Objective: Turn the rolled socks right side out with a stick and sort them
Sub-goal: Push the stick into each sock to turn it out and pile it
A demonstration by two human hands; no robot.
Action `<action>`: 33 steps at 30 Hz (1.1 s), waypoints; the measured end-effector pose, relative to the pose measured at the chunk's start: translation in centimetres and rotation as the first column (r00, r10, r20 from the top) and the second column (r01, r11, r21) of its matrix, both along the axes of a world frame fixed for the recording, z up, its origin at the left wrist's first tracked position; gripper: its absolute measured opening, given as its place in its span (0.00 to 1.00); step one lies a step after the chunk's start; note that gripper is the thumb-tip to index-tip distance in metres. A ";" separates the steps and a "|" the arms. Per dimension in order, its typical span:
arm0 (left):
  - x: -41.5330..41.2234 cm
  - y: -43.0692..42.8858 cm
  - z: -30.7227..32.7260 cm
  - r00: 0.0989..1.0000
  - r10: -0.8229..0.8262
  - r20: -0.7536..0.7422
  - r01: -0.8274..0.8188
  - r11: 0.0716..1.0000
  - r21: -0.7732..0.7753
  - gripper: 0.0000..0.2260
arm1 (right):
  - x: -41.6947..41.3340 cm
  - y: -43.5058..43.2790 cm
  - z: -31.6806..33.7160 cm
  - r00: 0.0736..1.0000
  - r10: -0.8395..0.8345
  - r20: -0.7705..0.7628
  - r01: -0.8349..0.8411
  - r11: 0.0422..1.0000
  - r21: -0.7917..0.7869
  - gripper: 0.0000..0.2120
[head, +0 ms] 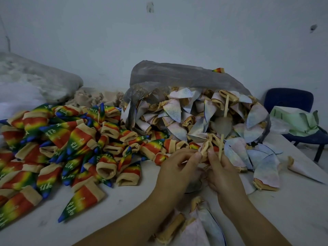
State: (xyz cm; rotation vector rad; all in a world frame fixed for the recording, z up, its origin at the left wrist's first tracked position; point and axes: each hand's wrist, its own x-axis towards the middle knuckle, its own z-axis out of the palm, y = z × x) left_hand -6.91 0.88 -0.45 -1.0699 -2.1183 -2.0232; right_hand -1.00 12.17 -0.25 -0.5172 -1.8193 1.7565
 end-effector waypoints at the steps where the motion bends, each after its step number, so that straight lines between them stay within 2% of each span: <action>1: -0.1 0.0 0.0 0.999 -0.012 0.041 0.012 1.000 0.021 0.04 | -0.1 0.0 -0.1 1.000 0.009 0.003 -0.009 0.999 0.036 0.20; 4: -0.5 0.1 -0.2 0.990 -0.043 0.132 0.042 0.999 0.010 0.07 | -0.1 0.1 -0.2 0.999 0.034 0.007 -0.035 0.987 0.159 0.12; 8: -0.8 0.1 -0.6 0.986 -0.057 0.155 0.058 0.998 -0.004 0.10 | -0.1 0.3 -0.4 0.999 0.026 0.030 -0.035 0.940 0.339 0.07; 12: -0.8 -0.1 -0.2 0.975 -0.076 0.209 0.080 0.997 -0.012 0.11 | -0.2 -0.1 -0.1 1.000 0.019 -0.002 -0.016 0.894 0.449 0.07; 15: -0.7 0.0 -0.2 0.946 -0.081 0.315 0.074 0.997 0.035 0.12 | -0.2 -0.4 0.1 1.000 0.021 -0.014 -0.012 0.873 0.487 0.09; 17: -0.7 0.2 -0.3 0.892 -0.092 0.442 0.047 0.993 0.113 0.09 | -0.3 -0.5 0.2 1.000 0.019 -0.020 -0.007 0.869 0.496 0.08; 19: -0.9 0.3 -0.2 0.812 -0.170 0.558 0.045 0.972 0.230 0.08 | -0.3 -0.6 0.2 1.000 0.016 -0.025 -0.002 0.872 0.490 0.09; 21: -1.2 0.2 -0.1 0.754 -0.223 0.617 0.022 0.949 0.316 0.08 | -0.4 -0.6 0.2 1.000 0.017 -0.021 -0.005 0.881 0.473 0.08; 24: -1.7 0.0 0.1 0.716 -0.226 0.661 0.004 0.948 0.319 0.07 | -0.4 -0.2 0.1 1.000 0.018 -0.020 -0.007 0.899 0.437 0.09; 26: -1.7 -0.1 0.5 0.677 -0.272 0.684 0.043 0.942 0.332 0.11 | -0.3 0.0 0.1 1.000 0.019 -0.005 -0.015 0.901 0.433 0.10; 31: -1.3 -0.2 1.5 0.493 -0.409 0.768 0.089 0.902 0.423 0.09 | -0.5 0.4 -0.1 0.999 0.034 0.023 -0.040 0.926 0.375 0.10; 33: -1.1 -0.1 1.6 0.464 -0.445 0.766 0.110 0.887 0.449 0.11 | -0.6 0.3 -0.3 0.999 0.027 0.025 -0.035 0.927 0.375 0.09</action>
